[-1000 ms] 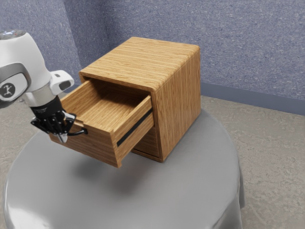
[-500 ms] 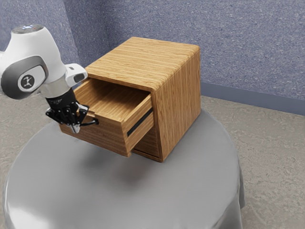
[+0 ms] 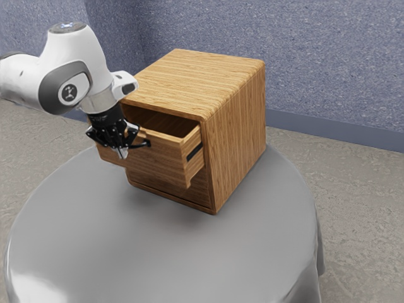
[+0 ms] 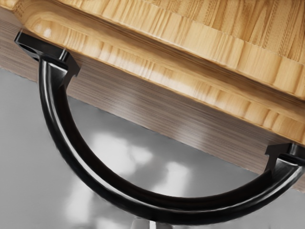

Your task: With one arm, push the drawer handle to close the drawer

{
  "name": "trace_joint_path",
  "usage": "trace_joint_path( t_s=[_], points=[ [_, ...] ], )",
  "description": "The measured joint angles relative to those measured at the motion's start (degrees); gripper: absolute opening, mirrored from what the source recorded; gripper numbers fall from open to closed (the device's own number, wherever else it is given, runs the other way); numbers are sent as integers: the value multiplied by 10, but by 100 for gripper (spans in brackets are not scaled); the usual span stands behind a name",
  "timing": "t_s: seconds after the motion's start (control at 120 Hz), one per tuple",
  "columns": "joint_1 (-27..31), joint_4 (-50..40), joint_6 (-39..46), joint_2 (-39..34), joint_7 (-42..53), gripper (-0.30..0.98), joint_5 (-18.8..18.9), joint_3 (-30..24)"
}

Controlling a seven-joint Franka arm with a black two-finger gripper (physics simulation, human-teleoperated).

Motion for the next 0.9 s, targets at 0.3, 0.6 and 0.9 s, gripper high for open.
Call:
trace_joint_path(
  t_s=[0.3,0.6,0.9],
  points=[
    [0,55,31,58,12,-9,9,0],
    [0,95,63,108,27,-9,15,0],
    [4,-74,62,-59,28,-7,-9,-15]
  ],
)
